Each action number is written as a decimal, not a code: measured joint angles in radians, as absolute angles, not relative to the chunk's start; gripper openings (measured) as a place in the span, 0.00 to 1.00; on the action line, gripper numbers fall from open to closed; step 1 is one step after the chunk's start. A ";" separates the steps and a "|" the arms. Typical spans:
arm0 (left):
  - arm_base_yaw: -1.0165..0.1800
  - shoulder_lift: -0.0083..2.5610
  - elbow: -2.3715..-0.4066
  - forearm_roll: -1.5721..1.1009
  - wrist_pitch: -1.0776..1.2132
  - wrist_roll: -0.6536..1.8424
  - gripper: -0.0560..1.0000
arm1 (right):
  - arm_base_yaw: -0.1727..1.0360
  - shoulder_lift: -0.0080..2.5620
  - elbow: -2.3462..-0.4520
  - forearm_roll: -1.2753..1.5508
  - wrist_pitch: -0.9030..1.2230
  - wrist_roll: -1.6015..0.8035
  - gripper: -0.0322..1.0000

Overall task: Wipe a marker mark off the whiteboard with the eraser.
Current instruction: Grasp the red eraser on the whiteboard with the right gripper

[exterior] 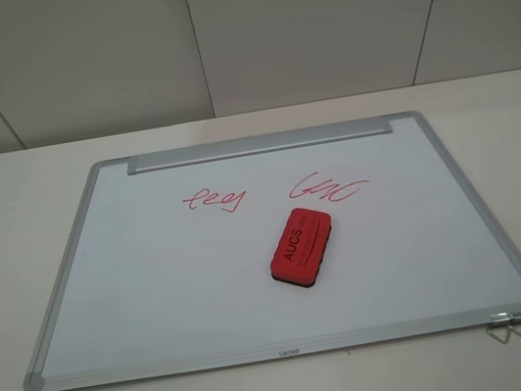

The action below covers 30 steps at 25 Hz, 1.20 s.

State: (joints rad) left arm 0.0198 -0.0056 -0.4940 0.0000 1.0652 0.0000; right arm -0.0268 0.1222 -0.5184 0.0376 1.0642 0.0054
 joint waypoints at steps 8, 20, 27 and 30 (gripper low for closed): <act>0.020 -0.006 -0.494 0.000 1.065 0.000 0.78 | 0.118 0.648 -0.608 0.083 1.041 0.048 0.83; 0.020 -0.006 -0.494 0.000 1.065 0.000 0.78 | 0.440 1.523 -1.085 0.000 0.978 0.400 0.83; 0.020 -0.006 -0.494 0.000 1.065 0.000 0.78 | 0.563 1.796 -1.215 0.000 0.860 0.599 0.83; 0.020 -0.006 -0.494 0.000 1.065 0.000 0.78 | 0.600 1.876 -1.217 -0.011 0.795 0.730 0.83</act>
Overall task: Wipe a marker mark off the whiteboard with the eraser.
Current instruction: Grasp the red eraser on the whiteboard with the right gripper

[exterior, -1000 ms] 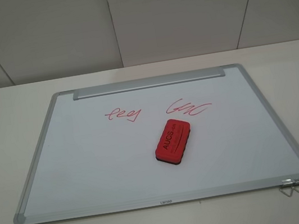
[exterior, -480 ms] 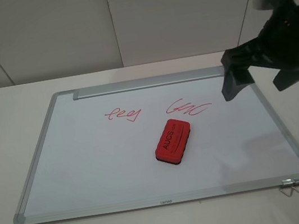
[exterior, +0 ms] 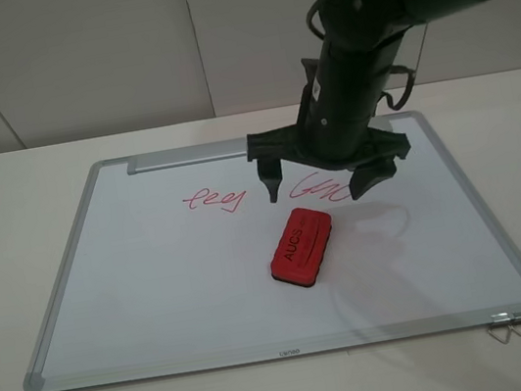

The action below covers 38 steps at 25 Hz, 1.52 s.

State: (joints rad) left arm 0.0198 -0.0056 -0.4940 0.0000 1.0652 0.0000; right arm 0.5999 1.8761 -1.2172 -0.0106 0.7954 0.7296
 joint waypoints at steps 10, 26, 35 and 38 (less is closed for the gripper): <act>0.020 -0.006 -0.494 0.000 1.065 0.000 0.78 | 0.635 1.948 -1.217 -0.154 0.759 0.998 0.83; 0.020 -0.006 -0.494 -0.006 1.065 0.000 0.78 | 0.675 2.027 -1.218 -0.177 0.715 1.080 0.83; 0.020 -0.006 -0.494 0.000 1.065 0.000 0.78 | 0.675 2.065 -1.222 -0.146 0.714 1.082 0.73; 0.020 -0.006 -0.494 -0.006 1.065 0.000 0.78 | 0.675 2.065 -1.223 -0.138 0.709 1.082 0.54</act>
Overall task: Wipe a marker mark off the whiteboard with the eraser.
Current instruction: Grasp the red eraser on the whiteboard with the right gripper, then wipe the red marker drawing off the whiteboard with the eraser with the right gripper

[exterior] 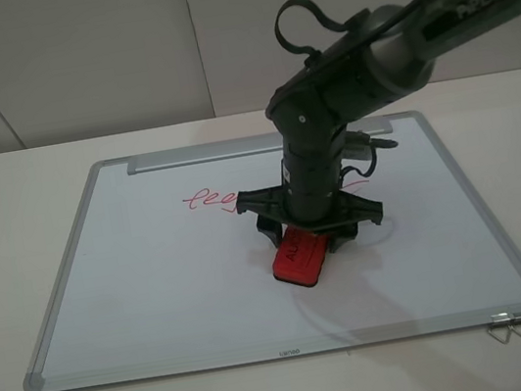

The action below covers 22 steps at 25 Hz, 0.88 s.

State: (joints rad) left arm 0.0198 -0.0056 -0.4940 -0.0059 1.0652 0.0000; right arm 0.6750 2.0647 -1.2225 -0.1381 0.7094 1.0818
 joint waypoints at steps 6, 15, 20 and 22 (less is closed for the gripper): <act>0.020 -0.006 -0.494 0.000 1.065 0.000 0.78 | 0.675 2.065 -1.223 -0.138 0.709 1.082 0.55; 0.020 -0.006 -0.494 0.000 1.065 0.000 0.78 | 0.675 2.068 -1.226 -0.138 0.711 1.082 0.55; 0.020 -0.006 -0.494 0.000 1.065 0.000 0.78 | 0.675 2.053 -1.226 -0.139 0.722 1.011 0.55; 0.020 -0.006 -0.494 0.000 1.065 0.000 0.78 | 0.675 2.021 -1.226 -0.140 0.724 0.902 0.55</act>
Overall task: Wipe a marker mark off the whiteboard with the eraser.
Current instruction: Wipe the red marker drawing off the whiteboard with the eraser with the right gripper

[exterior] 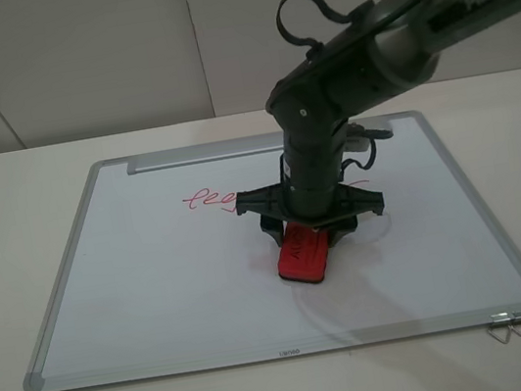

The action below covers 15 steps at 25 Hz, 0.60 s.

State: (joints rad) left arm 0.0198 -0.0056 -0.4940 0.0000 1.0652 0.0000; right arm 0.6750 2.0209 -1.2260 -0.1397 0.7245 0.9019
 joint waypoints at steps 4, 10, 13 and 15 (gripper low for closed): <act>0.020 -0.006 -0.494 0.000 1.065 0.000 0.78 | 0.674 1.961 -1.255 -0.140 0.742 0.625 0.55; 0.020 -0.006 -0.494 0.000 1.065 0.000 0.78 | 0.674 1.955 -1.378 -0.142 0.865 0.150 0.55; 0.020 -0.006 -0.494 0.000 1.065 0.000 0.78 | 0.674 1.958 -1.443 -0.142 0.880 0.007 0.55; 0.020 -0.006 -0.494 0.000 1.065 0.000 0.78 | 0.674 1.978 -1.491 -0.142 0.911 -0.039 0.55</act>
